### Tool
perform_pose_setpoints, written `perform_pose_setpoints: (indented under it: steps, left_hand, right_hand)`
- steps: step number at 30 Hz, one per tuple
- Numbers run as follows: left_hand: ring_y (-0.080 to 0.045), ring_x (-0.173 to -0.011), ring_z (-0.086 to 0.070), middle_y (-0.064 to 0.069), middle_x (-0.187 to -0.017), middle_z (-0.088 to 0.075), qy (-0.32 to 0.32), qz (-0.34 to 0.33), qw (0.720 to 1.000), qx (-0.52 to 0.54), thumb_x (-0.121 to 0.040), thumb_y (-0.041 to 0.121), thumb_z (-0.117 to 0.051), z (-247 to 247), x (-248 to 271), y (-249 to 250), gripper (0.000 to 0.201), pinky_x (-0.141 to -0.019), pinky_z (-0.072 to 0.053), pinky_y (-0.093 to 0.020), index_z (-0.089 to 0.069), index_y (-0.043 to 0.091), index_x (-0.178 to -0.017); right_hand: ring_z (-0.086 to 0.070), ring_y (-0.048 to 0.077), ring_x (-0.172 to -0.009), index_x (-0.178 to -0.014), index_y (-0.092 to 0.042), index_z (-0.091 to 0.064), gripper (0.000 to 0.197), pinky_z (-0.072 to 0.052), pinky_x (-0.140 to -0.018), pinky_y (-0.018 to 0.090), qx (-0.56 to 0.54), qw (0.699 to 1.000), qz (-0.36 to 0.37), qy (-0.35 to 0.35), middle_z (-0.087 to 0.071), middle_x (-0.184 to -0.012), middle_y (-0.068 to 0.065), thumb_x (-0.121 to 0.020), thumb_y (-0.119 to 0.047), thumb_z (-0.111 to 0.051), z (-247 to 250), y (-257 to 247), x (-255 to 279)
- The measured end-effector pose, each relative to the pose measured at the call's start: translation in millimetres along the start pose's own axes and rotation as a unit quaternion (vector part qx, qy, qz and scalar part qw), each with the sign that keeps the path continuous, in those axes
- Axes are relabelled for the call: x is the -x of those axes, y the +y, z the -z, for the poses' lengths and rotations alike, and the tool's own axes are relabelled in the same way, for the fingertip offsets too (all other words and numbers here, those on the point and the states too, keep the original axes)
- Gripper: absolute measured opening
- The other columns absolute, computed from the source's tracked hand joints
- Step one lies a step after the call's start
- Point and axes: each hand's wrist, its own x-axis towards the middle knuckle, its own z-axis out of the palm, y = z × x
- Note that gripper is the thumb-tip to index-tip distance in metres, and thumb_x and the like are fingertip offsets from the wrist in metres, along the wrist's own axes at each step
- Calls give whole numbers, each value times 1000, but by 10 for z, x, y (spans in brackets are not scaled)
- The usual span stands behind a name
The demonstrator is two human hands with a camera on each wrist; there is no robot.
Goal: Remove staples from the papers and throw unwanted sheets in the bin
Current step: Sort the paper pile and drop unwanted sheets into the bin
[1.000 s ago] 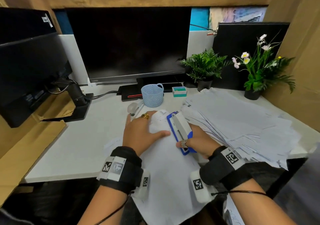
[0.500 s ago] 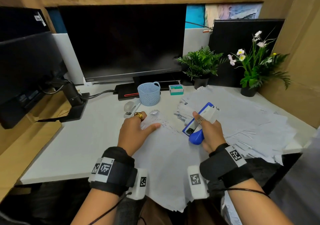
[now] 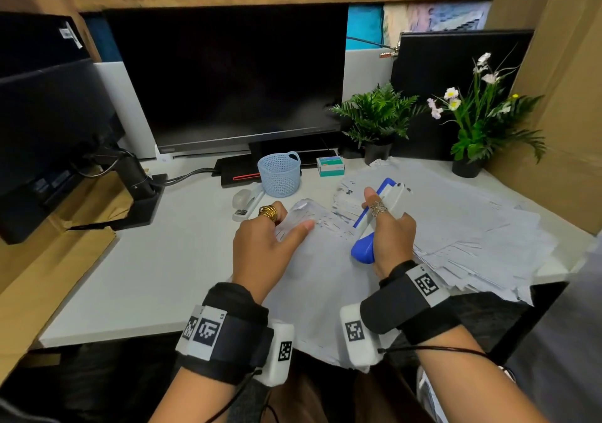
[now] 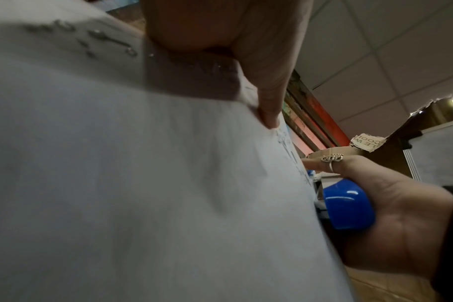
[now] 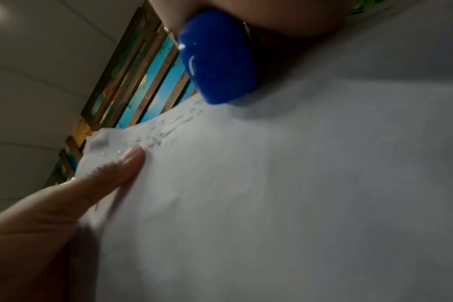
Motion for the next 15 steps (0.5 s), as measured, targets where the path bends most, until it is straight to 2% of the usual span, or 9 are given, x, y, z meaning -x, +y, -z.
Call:
perform_pose_setpoints:
  steps: [2,4,6,9,11,12,13,14,15]
  left_hand:
    - [-16,-53,-32,-9,-57,-36,-5,0,1000,4,-80,40,-69,-5,17,20,45,-53,-36,-40,-33,20,-60]
    - [-14,-53,-33,-1,-56,-35,-8,2,1000,10,-79,39,-69,-14,25,24,44,-53,-35,-36,-34,22,-60]
    - [-13,-53,-35,1,-56,-37,-11,13,1000,25,-78,38,-70,-15,34,-2,42,-55,-36,-36,-38,21,-60]
    - [-17,-57,-39,-15,-59,-42,-15,33,997,64,-76,36,-74,6,38,-45,43,-57,-40,-43,-43,10,-61]
    - [-16,-58,-40,-12,-59,-41,-25,36,997,56,-74,34,-76,31,28,-41,42,-57,-37,-39,-43,12,-61]
    - [-14,-60,-43,-4,-61,-45,-31,22,999,12,-74,34,-76,50,23,-10,35,-58,-37,-33,-47,18,-65]
    - [-13,-69,-49,3,-73,-54,-32,0,998,-54,-73,36,-76,70,24,52,26,-64,-39,-26,-53,24,-78]
    - [-11,-88,-53,7,-95,-59,-26,-31,992,-123,-72,39,-77,71,29,103,36,-78,-41,-23,-56,29,-100]
    - [-11,-109,-50,7,-118,-55,-33,-76,981,-176,-70,46,-76,52,33,151,58,-99,-35,-28,-51,30,-120]
  right_hand:
    - [-49,8,-67,-85,-19,-51,20,-40,-57,19,-11,1000,2,1,-52,-75,-5,-84,-34,-65,9,3,-4]
    - [-48,8,-69,-102,-15,-48,31,-39,-58,18,-19,1000,-2,-4,-50,-78,-4,-84,-34,-65,23,30,-21]
    - [-47,8,-70,-110,-12,-45,39,-39,-59,18,-15,1000,-4,-15,-49,-79,-3,-85,-34,-65,28,49,-24]
    - [-48,10,-70,-109,-11,-47,37,-41,-60,21,-1,1000,-4,-31,-50,-79,-1,-85,-33,-64,37,56,-28]
    - [-49,10,-69,-94,-13,-52,22,-42,-62,24,10,999,4,-42,-51,-76,-1,-86,-30,-64,34,36,-1]
    - [-49,9,-67,-84,-16,-52,16,-42,-61,23,12,999,14,-47,-51,-73,-1,-87,-27,-64,30,42,6]
    - [-49,10,-65,-77,-19,-51,17,-42,-58,21,17,998,24,-53,-51,-71,-1,-87,-24,-64,24,53,19]
    - [-50,11,-64,-74,-20,-51,18,-43,-58,20,24,998,31,-57,-52,-69,-1,-86,-22,-65,12,69,35]
    - [-54,14,-65,-74,-20,-53,17,-46,-59,22,26,997,34,-61,-55,-70,0,-85,-21,-66,-1,85,50]
